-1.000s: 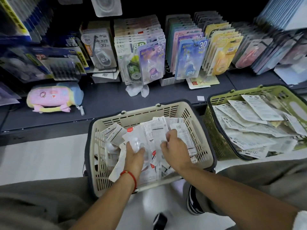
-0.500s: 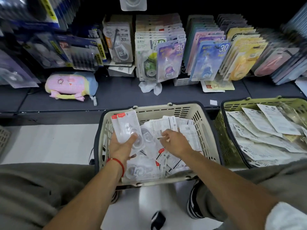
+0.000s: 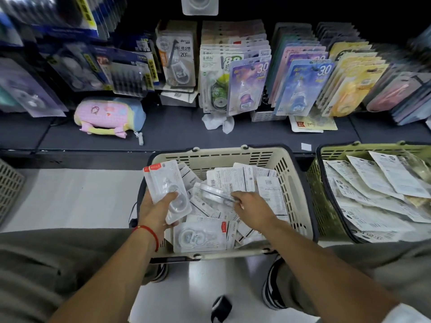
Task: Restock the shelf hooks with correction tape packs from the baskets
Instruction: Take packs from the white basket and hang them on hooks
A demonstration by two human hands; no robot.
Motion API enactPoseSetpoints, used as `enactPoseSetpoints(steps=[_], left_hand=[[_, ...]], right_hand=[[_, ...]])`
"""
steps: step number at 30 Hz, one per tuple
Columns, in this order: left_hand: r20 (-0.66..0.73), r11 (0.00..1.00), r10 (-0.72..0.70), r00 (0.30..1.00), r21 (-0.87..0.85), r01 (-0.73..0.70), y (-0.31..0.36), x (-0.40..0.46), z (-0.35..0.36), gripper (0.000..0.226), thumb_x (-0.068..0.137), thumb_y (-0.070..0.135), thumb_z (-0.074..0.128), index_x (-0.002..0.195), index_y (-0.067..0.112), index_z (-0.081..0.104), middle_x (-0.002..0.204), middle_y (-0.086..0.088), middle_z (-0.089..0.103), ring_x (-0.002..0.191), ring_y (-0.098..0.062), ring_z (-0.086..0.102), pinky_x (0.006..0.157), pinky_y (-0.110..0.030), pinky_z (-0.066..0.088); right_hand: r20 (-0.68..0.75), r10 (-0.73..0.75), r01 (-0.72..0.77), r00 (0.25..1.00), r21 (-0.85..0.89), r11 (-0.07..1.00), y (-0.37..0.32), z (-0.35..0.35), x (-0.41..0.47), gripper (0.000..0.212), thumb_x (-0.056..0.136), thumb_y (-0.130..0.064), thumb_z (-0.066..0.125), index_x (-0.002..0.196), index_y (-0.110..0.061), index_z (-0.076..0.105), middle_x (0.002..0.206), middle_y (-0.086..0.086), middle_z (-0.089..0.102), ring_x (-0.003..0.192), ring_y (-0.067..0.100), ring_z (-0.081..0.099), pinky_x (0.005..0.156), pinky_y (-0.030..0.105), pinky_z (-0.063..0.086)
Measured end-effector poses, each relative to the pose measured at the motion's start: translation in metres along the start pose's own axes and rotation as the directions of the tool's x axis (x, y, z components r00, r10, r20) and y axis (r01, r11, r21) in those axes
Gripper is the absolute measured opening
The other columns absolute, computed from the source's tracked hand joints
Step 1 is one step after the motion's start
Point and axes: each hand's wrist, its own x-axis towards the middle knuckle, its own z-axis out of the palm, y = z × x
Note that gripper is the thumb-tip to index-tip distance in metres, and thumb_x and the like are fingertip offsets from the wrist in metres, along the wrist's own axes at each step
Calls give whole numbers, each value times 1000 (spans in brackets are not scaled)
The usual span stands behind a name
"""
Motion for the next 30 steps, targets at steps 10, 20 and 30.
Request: enactPoseSetpoints(steps=[10,20,30], left_hand=[[31,992,106,994,67,-108,16,-1,18,42,89,16,81,123,36,67,114,-3,76,105,-31,74,71,-45,64],[335,930,206,919,227,-290,16,-30,46,42,93,45,77,129,48,58,117,12,76,106,-15,75,79,-45,67],[459,877,170,872,333,-346,5,-42,53,88,69,30,99,117,74,39,104,60,55,101,35,51,76,5,43]], right_hand=[[-127,127,-28,984,591,806,7,-70,0,11,100,-24,71,102,-23,82,84,-11,79,71,13,68,66,27,55],[-230,175,-20,957,551,834,-44,-95,5,14,96,-20,71,84,-17,75,71,-1,77,54,19,74,61,46,64],[-24,411,-188,911,863,468,-70,-52,14,23,83,-31,84,89,-10,74,86,6,80,71,25,80,78,49,67]])
